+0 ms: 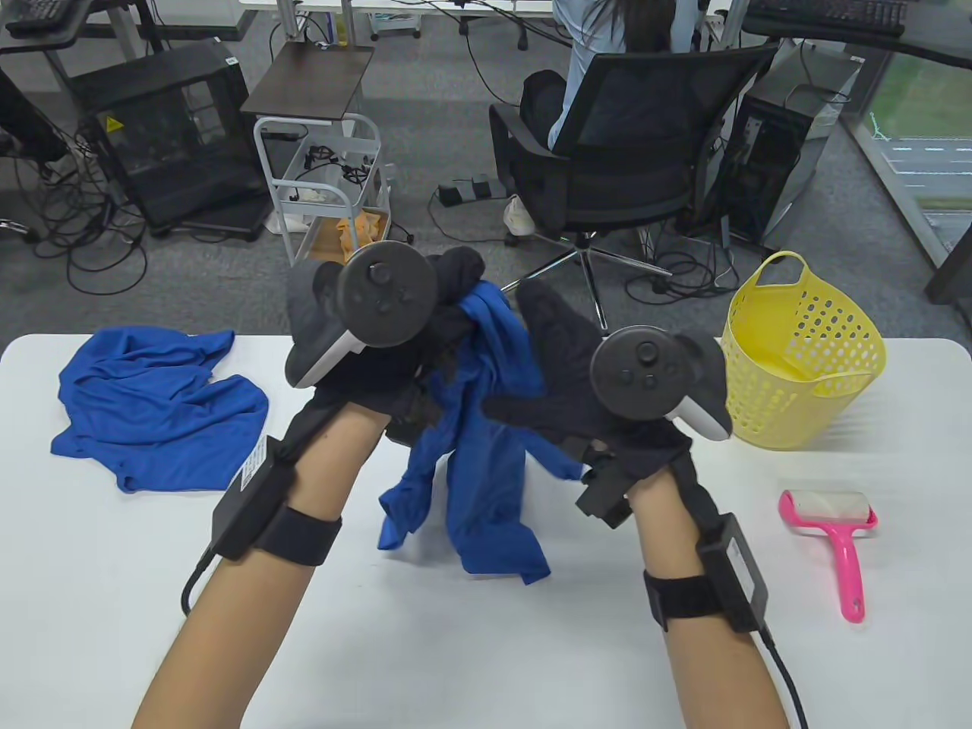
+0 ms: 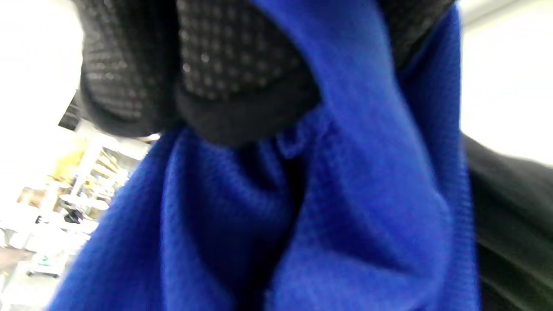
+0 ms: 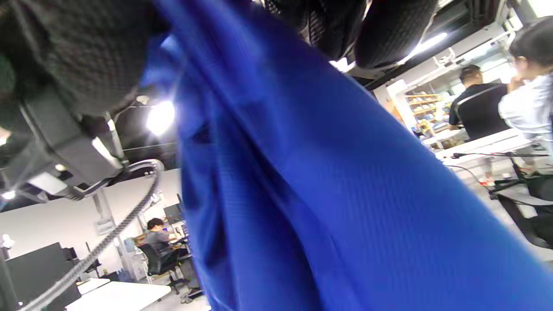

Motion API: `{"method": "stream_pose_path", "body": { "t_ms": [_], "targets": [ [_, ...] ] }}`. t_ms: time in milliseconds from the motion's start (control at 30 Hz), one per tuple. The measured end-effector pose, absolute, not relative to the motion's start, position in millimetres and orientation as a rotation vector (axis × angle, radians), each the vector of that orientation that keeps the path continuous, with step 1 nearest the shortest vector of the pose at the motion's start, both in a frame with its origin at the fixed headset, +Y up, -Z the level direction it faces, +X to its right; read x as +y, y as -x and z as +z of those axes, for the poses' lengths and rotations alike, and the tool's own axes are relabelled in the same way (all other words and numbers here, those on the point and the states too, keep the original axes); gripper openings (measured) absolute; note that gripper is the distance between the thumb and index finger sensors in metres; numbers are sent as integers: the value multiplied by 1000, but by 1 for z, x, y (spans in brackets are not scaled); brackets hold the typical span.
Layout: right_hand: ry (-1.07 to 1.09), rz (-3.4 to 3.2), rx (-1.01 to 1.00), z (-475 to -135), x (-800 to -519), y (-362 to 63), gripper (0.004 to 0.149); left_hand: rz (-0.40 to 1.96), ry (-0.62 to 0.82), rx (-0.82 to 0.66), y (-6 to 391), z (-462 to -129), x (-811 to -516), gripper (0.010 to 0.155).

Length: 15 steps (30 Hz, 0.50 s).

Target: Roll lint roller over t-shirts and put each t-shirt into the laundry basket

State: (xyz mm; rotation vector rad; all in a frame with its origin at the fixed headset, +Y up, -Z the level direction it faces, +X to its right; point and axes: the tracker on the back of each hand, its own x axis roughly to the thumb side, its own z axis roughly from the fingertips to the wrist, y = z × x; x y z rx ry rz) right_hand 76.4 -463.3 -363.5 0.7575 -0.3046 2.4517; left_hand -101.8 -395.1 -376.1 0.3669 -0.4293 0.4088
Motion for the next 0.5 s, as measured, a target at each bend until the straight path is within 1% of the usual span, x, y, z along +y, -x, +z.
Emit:
{"method": "stream_pose_path", "body": {
  "t_ms": [33,67,133,167,200,233,267,333,367,400,433,467,500],
  "targets": [
    [-682,2476,-360,-364,-463,-73,106,403,-359,-432,99,-375,-396,40],
    [-673,2494,-408,-369,-463,-71,100,388,-372,-428,99,-373,-398,41],
    [-584,2419,-536,-374,-466,-75,73,388,-353,-503,106,-374,-406,44],
    [-548,2384,-548,-374,-468,-78,62,427,-324,-561,111,-375,-412,53],
    [-522,2374,-556,-373,-470,-82,56,502,-289,-584,120,-374,-423,66],
    [-502,2369,-587,-372,-470,-86,51,593,-291,-569,130,-372,-437,77],
    [-470,2372,-614,-371,-471,-90,49,657,-306,-561,139,-371,-449,85],
    [-421,2368,-674,-369,-469,-98,48,653,-292,-530,155,-372,-482,96],
    [-429,2321,-670,-369,-467,-104,47,585,-218,-503,160,-376,-508,101],
    [-425,2266,-636,-367,-466,-106,47,529,-96,-508,158,-380,-533,108],
    [-427,2231,-622,-366,-465,-107,47,516,-21,-490,155,-381,-552,111],
    [-444,2177,-615,-364,-463,-109,47,516,53,-493,147,-385,-576,111],
    [-445,2158,-615,-362,-462,-111,47,517,90,-486,140,-387,-595,107]
  ]
}}
